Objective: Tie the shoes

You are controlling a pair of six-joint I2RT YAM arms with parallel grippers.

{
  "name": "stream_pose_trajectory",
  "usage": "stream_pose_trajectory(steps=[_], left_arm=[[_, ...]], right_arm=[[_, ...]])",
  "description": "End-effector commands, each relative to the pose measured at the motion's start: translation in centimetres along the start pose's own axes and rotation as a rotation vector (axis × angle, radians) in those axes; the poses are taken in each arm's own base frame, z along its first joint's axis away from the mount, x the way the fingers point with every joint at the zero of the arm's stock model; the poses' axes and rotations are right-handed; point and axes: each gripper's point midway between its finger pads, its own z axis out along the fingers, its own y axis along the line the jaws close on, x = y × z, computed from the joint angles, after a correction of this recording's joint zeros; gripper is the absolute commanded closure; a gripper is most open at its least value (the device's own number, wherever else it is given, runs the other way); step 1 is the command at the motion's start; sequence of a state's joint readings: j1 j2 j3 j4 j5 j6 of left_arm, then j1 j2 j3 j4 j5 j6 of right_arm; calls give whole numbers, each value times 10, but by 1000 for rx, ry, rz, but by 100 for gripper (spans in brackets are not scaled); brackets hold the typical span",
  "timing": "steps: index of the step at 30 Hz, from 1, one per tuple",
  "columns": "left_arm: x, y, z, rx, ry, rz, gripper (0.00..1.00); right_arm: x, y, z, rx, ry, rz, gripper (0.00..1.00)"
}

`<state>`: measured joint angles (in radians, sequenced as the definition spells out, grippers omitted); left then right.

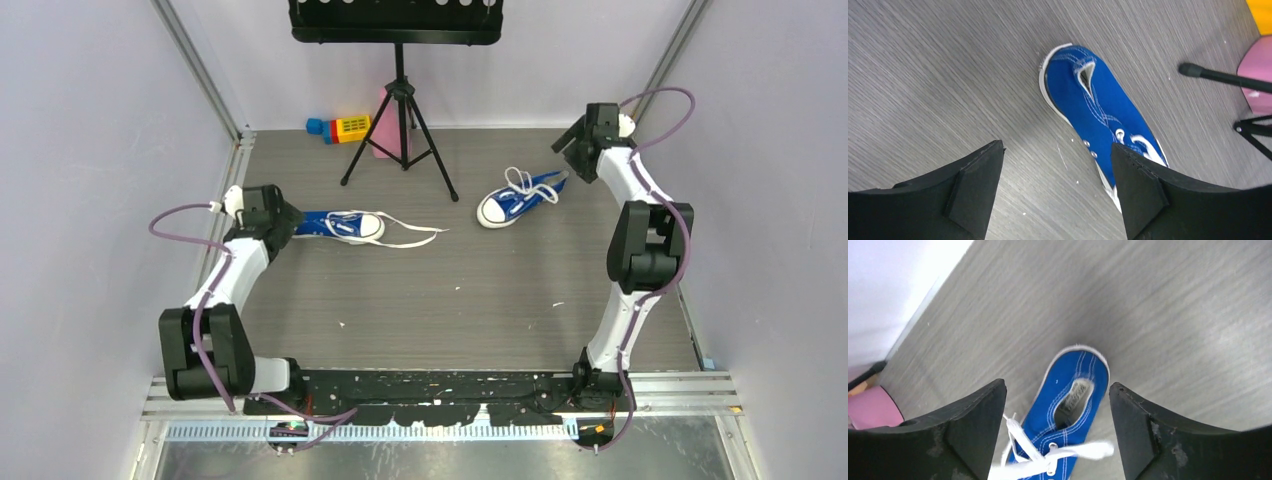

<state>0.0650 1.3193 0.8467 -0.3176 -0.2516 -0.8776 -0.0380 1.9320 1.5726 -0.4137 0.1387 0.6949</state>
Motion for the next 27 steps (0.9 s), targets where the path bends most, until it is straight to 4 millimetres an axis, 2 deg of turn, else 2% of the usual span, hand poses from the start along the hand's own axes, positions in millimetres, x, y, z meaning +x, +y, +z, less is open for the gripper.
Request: stream_pose_trajectory(steps=[1, 3, 4, 5, 6, 7, 8, 14, 17, 22, 24, 27], left_arm=[[-23, -4, 8, -30, -43, -56, 20], [-25, -2, 13, -51, -53, -55, 21], [-28, -3, 16, -54, -59, -56, 22], [-28, -3, 19, -62, -58, -53, 24], [-27, -2, 23, -76, -56, -50, 25], [-27, -3, 26, -78, -55, -49, 25], [-27, -4, 30, -78, -56, -50, 26], [-22, -19, 58, -50, -22, -47, 30], [-18, -24, 71, -40, -5, -61, 24], [-9, -38, 89, -1, 43, -80, 8], [-1, -42, 94, 20, 71, -104, 6], [11, -42, 100, 25, 100, -170, 8]], right_arm=[[-23, 25, -11, -52, 2, -24, 17], [-25, 23, -25, -70, -20, -20, 15], [-31, 26, -42, -95, -49, -15, 14], [-29, 23, -50, -103, -58, -13, 13], [-22, 16, -55, -100, -52, -10, 13], [-25, 19, -66, -125, -70, -3, 13], [-17, 15, -71, -135, -60, 2, 13], [4, 28, -113, -266, -69, 3, 11], [33, 47, -134, -351, -30, -46, 10], [70, 66, -158, -428, -7, -125, 9], [84, 70, -159, -430, -5, -164, 9], [106, 83, -156, -453, 29, -228, 8]])
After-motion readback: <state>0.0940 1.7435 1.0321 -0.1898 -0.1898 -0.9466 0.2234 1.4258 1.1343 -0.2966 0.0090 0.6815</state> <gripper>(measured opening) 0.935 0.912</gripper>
